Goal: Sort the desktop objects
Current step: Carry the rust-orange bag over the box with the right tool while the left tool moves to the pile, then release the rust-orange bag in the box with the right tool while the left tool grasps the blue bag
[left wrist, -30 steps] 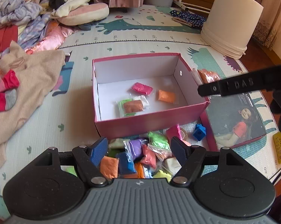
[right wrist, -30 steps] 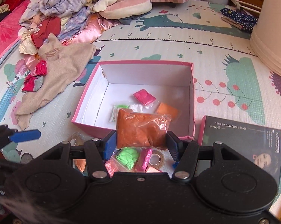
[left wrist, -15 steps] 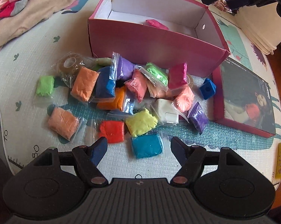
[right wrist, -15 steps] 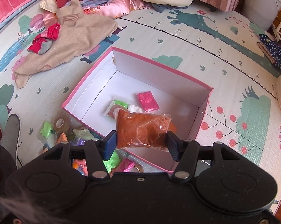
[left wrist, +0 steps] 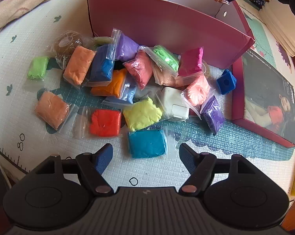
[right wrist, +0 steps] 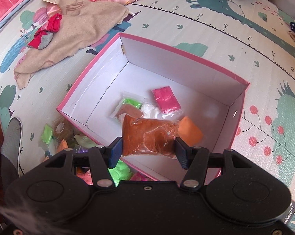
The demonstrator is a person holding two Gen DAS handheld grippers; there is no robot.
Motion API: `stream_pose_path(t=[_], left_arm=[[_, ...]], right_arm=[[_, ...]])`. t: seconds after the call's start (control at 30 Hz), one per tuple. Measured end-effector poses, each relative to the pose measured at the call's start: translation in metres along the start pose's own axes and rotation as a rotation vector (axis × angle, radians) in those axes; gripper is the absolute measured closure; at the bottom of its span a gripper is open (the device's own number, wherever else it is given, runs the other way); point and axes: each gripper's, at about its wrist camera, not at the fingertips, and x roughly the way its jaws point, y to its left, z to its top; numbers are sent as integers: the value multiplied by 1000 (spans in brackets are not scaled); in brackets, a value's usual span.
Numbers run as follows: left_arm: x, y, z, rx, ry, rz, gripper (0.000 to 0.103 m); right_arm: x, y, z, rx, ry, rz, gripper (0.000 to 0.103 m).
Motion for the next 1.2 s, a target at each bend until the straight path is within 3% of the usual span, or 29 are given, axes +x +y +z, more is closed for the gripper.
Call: stream_pose_path(t=[0.33, 0.77, 1.2], left_arm=[[18, -14, 0, -27, 37, 2, 29], [43, -13, 2, -29, 55, 58, 29], [56, -16, 4, -16, 61, 106, 29]], right_arm=[[29, 1, 0, -5, 72, -24, 46], [56, -21, 4, 66, 137, -36, 46], [80, -22, 2, 50, 200, -58, 45]])
